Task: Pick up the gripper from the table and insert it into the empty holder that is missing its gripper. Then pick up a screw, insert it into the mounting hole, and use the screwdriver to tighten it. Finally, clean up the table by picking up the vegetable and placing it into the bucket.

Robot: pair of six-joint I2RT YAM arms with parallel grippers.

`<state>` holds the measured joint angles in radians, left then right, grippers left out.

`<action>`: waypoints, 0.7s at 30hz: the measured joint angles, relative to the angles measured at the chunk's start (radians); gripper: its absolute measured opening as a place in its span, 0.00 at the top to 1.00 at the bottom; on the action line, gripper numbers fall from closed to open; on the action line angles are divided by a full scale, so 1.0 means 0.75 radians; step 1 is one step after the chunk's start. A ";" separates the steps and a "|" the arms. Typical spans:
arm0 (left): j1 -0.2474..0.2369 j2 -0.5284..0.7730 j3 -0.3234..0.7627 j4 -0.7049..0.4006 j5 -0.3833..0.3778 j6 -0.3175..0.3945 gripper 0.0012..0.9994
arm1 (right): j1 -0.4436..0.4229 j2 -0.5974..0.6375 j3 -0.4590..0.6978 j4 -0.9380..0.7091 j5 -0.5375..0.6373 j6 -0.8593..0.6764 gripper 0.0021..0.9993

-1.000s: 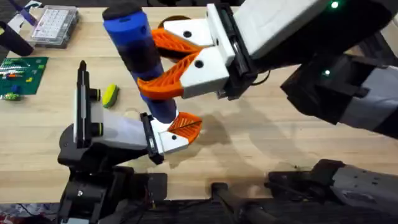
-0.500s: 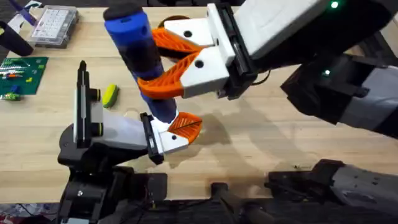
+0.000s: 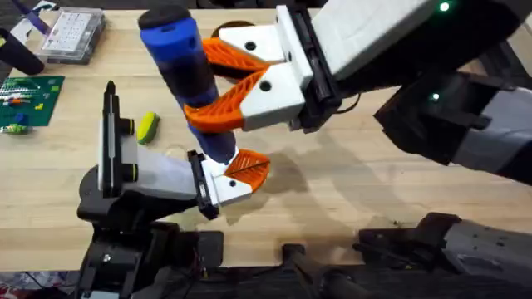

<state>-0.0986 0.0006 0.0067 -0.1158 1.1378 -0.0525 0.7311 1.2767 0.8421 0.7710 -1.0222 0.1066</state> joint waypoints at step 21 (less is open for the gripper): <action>0.000 0.000 0.000 0.000 0.000 0.000 0.98 | 0.000 0.035 -0.001 -0.004 0.001 -0.004 0.98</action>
<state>-0.0986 0.0006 0.0067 -0.1158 1.1378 -0.0526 0.7311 1.3031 0.8417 0.7680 -1.0218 0.1033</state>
